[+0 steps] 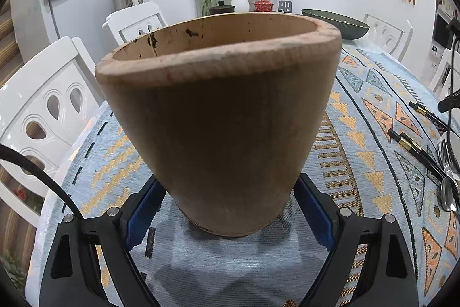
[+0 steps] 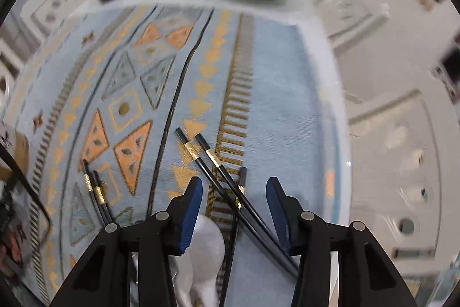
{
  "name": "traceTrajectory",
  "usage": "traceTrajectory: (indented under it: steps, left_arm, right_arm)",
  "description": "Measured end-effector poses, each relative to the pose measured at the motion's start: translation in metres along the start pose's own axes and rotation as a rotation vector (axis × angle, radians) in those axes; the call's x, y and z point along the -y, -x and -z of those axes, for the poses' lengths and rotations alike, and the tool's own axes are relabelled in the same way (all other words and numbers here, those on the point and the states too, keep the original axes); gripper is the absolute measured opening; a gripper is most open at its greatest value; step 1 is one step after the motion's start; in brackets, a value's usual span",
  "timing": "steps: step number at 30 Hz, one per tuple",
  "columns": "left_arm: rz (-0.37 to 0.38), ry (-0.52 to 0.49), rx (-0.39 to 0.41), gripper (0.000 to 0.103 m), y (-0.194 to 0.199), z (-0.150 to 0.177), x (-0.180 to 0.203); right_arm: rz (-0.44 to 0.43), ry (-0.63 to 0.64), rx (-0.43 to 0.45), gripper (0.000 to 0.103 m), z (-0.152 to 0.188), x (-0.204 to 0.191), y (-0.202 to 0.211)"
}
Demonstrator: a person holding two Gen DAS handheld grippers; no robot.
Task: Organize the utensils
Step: 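Grasp a black chopstick with the right gripper while the left gripper holds the holder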
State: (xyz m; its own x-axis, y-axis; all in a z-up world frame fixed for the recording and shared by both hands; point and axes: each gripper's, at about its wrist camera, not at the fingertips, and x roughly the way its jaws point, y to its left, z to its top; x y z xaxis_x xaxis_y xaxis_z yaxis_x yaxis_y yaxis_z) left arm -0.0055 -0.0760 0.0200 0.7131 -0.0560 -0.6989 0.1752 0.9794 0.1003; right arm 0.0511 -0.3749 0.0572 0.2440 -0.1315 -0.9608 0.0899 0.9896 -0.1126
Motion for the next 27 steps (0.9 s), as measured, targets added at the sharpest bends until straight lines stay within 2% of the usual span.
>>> traceTrajectory:
  steps: [2, 7, 13, 17, 18, 19, 21, 23, 27]
  left_arm:
    - [-0.004, -0.001, -0.002, 0.090, -0.001, 0.000, 0.002]
    - [-0.016, -0.009, -0.007, 0.091, -0.003, -0.001, 0.004]
    - [-0.022, -0.012, -0.008, 0.091, -0.003, -0.001, 0.005]
    - [-0.023, -0.013, -0.011, 0.092, -0.004, -0.001, 0.005]
    - [-0.022, -0.013, -0.014, 0.092, -0.004, -0.001, 0.005]
    - [-0.022, -0.012, -0.015, 0.092, -0.005, -0.001, 0.005]
    - [-0.021, -0.012, -0.016, 0.092, -0.005, -0.001, 0.005]
    - [-0.021, -0.012, -0.016, 0.092, -0.005, -0.001, 0.004]
    - [-0.013, -0.008, -0.017, 0.092, -0.006, -0.001, 0.003]
  right_arm:
    - [-0.001, 0.040, -0.012, 0.037, -0.005, -0.004, -0.010]
    - [0.010, 0.092, -0.034, 0.033, -0.013, -0.003, -0.023]
    - [0.003, 0.144, -0.108, 0.026, -0.016, 0.000, -0.049]
    - [-0.002, 0.157, -0.099, 0.024, -0.021, 0.001, -0.052]
    - [-0.015, 0.154, -0.092, 0.020, -0.021, 0.001, -0.052]
    - [-0.033, 0.150, -0.089, 0.011, -0.021, 0.000, -0.052]
    - [-0.024, 0.158, -0.072, 0.007, -0.021, -0.002, -0.051]
    - [-0.018, 0.157, -0.062, 0.006, -0.021, -0.004, -0.047]
    - [-0.005, 0.113, 0.012, 0.006, -0.023, 0.004, -0.019]
